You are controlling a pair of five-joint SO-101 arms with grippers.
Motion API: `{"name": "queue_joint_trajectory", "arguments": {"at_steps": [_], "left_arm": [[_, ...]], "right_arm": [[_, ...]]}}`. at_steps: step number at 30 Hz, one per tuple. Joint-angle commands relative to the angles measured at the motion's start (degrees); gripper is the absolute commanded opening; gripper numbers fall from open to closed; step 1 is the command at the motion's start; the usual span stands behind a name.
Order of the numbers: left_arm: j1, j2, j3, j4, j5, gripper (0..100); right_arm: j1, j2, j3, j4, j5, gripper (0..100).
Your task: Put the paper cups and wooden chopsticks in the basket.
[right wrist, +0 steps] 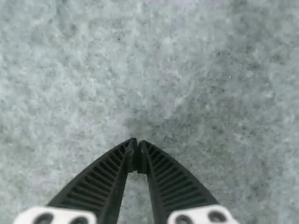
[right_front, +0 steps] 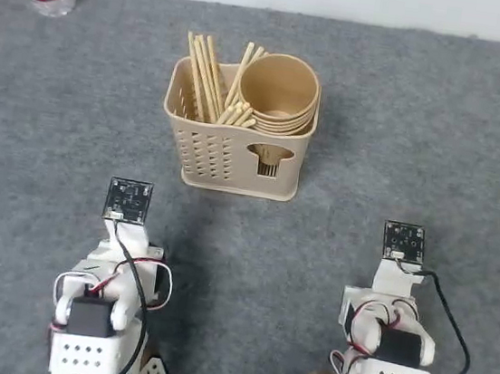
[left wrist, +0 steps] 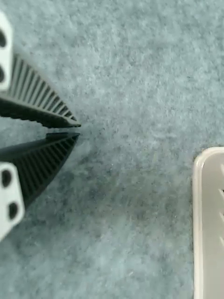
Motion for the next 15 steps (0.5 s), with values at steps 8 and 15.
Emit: {"name": "queue_joint_trajectory", "arguments": {"at_steps": [8,15], "left_arm": [[0.18,-0.09,-0.48,-1.32,0.53,1],[0.00,-0.09,-0.48,-1.32,0.70,1]], "right_arm": [[-0.13,0.40,-0.53,0.31,-0.26,0.6],[-0.13,0.40,-0.53,0.31,-0.18,0.6]]}}
